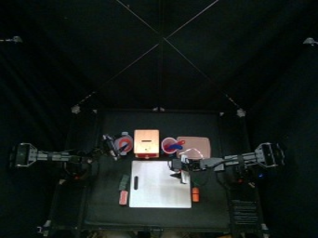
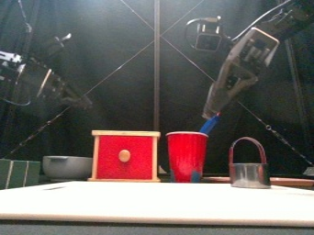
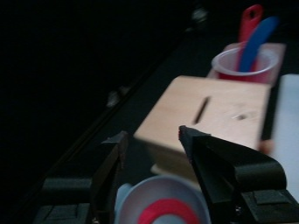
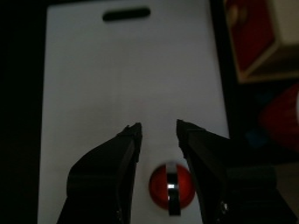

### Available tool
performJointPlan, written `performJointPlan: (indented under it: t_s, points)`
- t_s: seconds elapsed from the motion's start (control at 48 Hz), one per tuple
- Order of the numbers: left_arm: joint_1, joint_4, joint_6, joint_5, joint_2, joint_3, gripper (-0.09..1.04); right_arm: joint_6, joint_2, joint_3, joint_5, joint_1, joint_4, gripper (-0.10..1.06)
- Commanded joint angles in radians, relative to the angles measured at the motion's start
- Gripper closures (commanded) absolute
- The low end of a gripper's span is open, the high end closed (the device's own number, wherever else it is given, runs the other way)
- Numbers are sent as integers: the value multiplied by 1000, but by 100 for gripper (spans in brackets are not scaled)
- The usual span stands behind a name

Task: Get the cutter from the drawer then cut the dough then place the extra dough in the bowl
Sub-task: Place the extra dough in the bowl

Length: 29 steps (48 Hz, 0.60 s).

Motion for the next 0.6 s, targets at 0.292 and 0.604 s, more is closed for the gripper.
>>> performJointPlan:
  t_s: [0.292,0.604]
  points:
    - [-133,176,-268,103,0,-77,7,-8,-15,26,-515,3,-40,20]
    - [-133,249,-368,106,0,-55,7,3,2,57,-592,5,-46,20]
